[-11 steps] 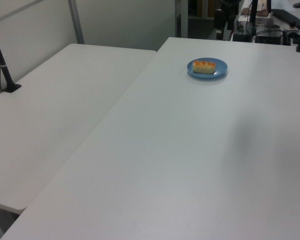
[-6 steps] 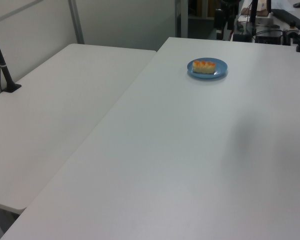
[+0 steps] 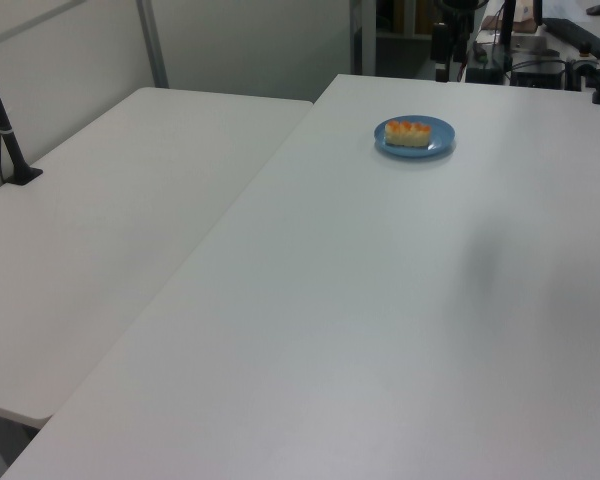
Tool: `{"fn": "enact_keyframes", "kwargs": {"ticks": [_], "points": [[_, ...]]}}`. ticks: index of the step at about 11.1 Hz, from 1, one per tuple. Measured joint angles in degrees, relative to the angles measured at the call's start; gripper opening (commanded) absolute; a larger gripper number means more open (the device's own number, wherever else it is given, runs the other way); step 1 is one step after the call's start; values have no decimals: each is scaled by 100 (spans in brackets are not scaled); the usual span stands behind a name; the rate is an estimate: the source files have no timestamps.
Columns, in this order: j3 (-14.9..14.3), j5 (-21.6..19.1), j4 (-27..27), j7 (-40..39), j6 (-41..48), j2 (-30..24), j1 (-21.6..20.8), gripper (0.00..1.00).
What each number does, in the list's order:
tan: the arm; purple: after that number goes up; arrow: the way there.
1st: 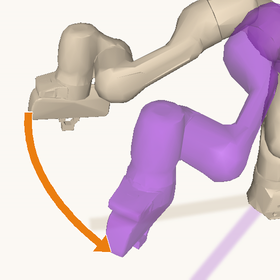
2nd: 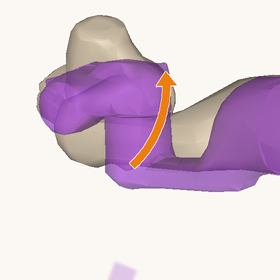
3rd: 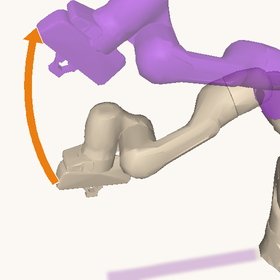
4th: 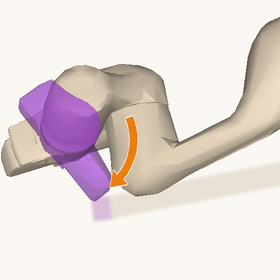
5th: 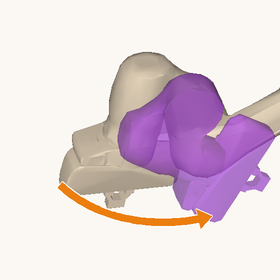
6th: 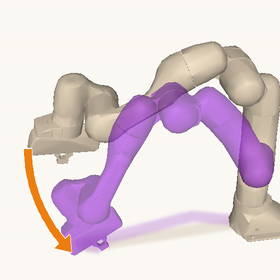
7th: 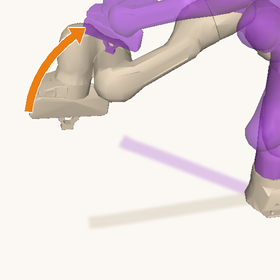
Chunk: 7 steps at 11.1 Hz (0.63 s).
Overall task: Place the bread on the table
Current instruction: 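Move the open gripper over the bread roll on the blue plate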
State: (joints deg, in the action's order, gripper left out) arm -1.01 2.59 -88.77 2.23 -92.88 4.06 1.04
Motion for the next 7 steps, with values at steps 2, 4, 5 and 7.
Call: {"fn": "enact_keyframes", "kwargs": {"ticks": [2,4,5,7], "points": [[-25,0,105,-472,-263,264,442,100],[-51,1,285,-820,-720,589,899,100],[-58,1,328,-1061,-1045,730,1110,100],[-65,1,343,-1556,-1653,1054,1512,100]]}}
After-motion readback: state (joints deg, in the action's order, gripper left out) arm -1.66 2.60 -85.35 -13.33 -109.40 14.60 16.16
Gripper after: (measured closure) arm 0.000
